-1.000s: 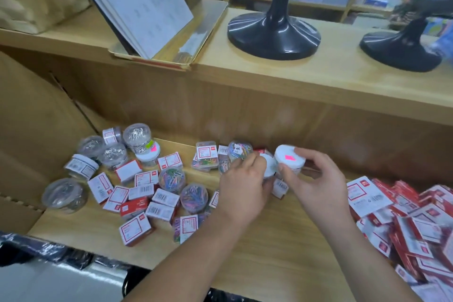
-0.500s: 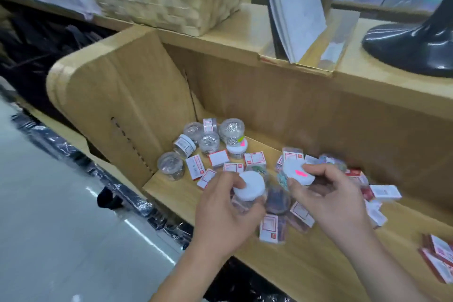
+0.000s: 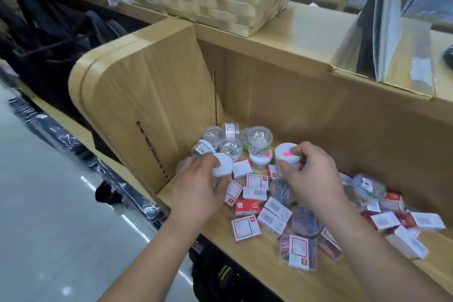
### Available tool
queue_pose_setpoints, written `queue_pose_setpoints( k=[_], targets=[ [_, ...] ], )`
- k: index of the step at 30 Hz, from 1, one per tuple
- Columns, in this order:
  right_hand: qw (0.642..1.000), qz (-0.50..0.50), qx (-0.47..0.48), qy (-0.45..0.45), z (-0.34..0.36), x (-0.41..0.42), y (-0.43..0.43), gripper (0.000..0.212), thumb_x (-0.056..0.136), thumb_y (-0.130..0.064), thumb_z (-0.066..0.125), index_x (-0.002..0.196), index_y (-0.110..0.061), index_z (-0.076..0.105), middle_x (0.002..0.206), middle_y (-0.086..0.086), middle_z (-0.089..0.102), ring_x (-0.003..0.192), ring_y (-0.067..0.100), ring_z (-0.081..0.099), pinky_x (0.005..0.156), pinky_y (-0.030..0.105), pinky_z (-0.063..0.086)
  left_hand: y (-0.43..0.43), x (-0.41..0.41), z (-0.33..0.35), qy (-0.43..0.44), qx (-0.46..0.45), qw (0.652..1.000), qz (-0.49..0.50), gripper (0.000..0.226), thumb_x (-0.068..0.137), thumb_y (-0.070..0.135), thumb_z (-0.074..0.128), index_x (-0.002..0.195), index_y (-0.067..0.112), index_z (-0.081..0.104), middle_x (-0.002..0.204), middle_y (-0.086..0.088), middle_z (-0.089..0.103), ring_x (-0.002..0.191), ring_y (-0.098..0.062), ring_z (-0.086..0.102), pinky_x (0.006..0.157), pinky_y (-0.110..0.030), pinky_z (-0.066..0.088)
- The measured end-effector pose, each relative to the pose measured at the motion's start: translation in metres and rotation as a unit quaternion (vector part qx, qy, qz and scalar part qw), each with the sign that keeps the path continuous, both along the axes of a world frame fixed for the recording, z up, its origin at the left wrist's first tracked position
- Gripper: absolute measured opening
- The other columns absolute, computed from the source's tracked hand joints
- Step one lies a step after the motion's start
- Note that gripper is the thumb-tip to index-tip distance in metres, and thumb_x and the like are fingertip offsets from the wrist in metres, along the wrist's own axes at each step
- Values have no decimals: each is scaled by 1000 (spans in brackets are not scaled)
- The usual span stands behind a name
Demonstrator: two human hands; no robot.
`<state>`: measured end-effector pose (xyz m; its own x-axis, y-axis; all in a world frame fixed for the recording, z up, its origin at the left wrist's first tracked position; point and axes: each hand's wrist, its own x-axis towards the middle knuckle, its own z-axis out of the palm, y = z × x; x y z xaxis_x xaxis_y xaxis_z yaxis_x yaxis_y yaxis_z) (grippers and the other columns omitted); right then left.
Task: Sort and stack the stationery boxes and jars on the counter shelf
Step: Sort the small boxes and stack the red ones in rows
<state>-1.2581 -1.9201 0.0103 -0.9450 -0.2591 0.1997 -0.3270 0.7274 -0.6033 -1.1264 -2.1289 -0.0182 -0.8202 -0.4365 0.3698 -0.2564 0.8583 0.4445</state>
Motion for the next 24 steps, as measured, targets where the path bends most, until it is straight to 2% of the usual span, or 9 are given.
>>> queue_pose_setpoints(
  k=[2, 4, 7, 11, 14, 16, 18, 21, 24],
  targets=[
    [1000, -3, 6, -9, -7, -8, -6, 27, 81, -34, 76, 100, -20, 64, 100, 0, 64, 92, 22, 60, 74, 34, 47, -3, -6, -9, 2, -23, 1000, -8, 31, 79, 35, 80, 98, 21, 61, 90, 4, 69, 91, -26, 57, 73, -38, 47],
    [1000, 0, 15, -21, -16, -13, -11, 29, 84, -32, 76, 106, -17, 65, 102, 4, 64, 93, 25, 60, 74, 34, 45, -5, -6, -14, -12, -69, 998, -7, 30, 80, 37, 81, 98, 19, 66, 109, 0, 73, 102, -28, 58, 82, -42, 43],
    [998, 7, 54, -16, -26, -17, -10, 30, 87, -33, 72, 113, -18, 68, 103, 9, 62, 98, 31, 61, 77, 36, 47, -9, -6, -9, -25, -114, 993, -13, 25, 83, 42, 73, 89, 19, 72, 129, -3, 67, 111, -31, 55, 82, -42, 39],
    [999, -2, 31, 24, -15, -4, 7, 33, 87, -36, 71, 118, -24, 69, 116, -1, 61, 107, 22, 60, 85, 35, 52, 7, -4, 12, 51, -50, 994, -81, 25, 89, 35, 64, 101, 15, 75, 125, -4, 67, 111, -31, 58, 86, -43, 51],
    [999, -4, -44, 19, -4, 16, 33, 20, 88, -31, 73, 105, -22, 75, 106, -11, 66, 97, 7, 63, 82, 27, 50, 47, -11, 26, 68, 25, 985, -157, 22, 89, 29, 66, 104, 16, 74, 113, 2, 68, 105, -24, 62, 86, -38, 52],
    [997, -14, -78, -3, -1, 33, 58, 10, 88, -30, 73, 96, -24, 76, 98, -16, 68, 92, 1, 64, 82, 24, 51, 77, -21, 26, 47, 74, 970, -226, 16, 88, 27, 67, 99, 17, 72, 107, 4, 67, 102, -23, 63, 84, -38, 53],
    [994, -41, -104, -17, -4, 47, 91, 4, 88, -27, 73, 88, -24, 76, 90, -16, 71, 88, 2, 66, 80, 27, 53, 105, -33, 20, -12, 116, 955, -273, 17, 85, 29, 68, 99, 19, 71, 114, 5, 66, 107, -23, 64, 87, -36, 54],
    [985, -108, -127, -34, -13, 56, 141, 4, 86, -24, 74, 89, -25, 76, 90, -15, 73, 83, 6, 69, 77, 37, 57, 142, -62, 15, -82, 127, 941, -302, 35, 83, 37, 62, 116, 25, 70, 135, 3, 60, 128, -19, 57, 100, -35, 51],
    [982, -153, -107, -38, -17, 58, 179, 14, 85, -22, 76, 99, -25, 75, 98, -15, 70, 87, 7, 68, 80, 39, 57, 178, -97, 17, -84, 99, 935, -329, 57, 84, 36, 66, 139, 28, 55, 137, 2, 55, 124, -23, 55, 98, -34, 48]
  ],
)
